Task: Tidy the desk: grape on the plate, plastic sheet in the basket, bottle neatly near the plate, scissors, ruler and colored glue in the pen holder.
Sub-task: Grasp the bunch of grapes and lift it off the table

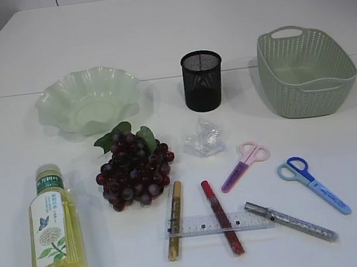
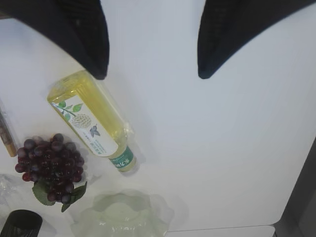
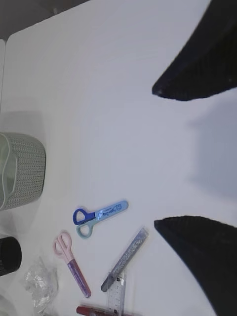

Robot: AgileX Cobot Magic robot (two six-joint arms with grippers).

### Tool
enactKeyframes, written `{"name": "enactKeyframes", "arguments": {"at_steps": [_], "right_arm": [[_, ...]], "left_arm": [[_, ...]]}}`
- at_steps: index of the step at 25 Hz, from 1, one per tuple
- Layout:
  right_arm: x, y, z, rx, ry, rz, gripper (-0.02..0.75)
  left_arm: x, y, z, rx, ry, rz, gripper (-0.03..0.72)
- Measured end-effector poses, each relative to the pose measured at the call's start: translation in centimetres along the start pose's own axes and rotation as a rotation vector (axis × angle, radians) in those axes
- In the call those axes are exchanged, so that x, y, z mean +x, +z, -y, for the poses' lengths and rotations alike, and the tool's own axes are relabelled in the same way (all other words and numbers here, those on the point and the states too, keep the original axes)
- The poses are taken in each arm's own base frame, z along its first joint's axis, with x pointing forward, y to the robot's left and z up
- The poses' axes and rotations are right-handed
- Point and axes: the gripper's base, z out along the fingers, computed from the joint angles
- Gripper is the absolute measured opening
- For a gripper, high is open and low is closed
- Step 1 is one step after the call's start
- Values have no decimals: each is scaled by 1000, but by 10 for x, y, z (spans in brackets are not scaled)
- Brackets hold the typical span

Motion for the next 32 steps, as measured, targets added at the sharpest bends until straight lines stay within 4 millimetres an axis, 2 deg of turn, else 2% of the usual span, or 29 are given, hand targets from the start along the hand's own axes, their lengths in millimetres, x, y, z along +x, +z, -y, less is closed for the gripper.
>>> {"name": "enactKeyframes", "arguments": {"at_steps": [32], "right_arm": [[0, 0, 0, 1, -1, 0, 565]], "left_arm": [[0, 0, 0, 0, 0, 0, 363]]}}
